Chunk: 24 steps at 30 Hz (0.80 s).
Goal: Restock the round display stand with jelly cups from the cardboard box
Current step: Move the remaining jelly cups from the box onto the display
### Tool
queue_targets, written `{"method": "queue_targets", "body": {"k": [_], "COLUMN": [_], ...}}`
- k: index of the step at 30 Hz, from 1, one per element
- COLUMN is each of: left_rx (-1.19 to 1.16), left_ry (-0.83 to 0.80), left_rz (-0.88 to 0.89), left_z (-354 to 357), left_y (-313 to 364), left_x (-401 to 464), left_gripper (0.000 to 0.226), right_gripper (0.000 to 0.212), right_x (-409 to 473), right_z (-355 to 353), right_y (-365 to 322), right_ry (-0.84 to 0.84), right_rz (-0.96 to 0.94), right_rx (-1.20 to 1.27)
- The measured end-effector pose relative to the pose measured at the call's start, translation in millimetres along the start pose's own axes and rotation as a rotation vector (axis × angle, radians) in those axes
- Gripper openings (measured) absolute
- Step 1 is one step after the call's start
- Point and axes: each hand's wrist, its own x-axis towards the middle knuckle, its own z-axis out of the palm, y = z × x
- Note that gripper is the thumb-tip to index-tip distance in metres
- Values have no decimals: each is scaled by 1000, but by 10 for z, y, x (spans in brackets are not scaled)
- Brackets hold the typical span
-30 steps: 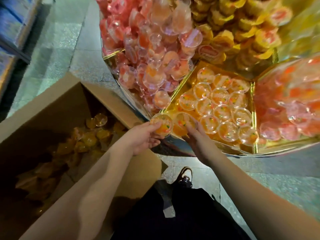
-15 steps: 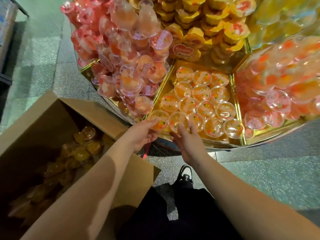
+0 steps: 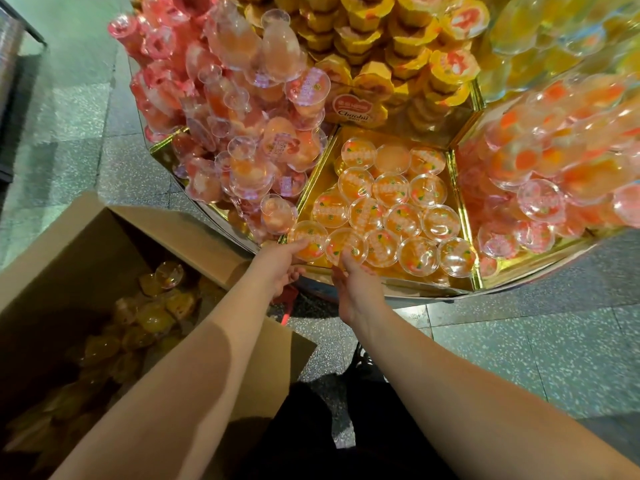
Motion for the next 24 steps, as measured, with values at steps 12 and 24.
{"method": "queue_targets", "body": {"k": [12, 24], "left_rx": [277, 331], "left_ry": [283, 251], "left_rz": [48, 84], "left_z": [126, 103], "left_y": [12, 72], "left_x": [31, -110], "left_gripper": [43, 69], "right_gripper": [30, 28], "right_x": [141, 22], "right_z": [18, -169], "right_y": [22, -204], "right_ry": [191, 25], "right_rz": [37, 205], "right_rx": [-201, -473]}}
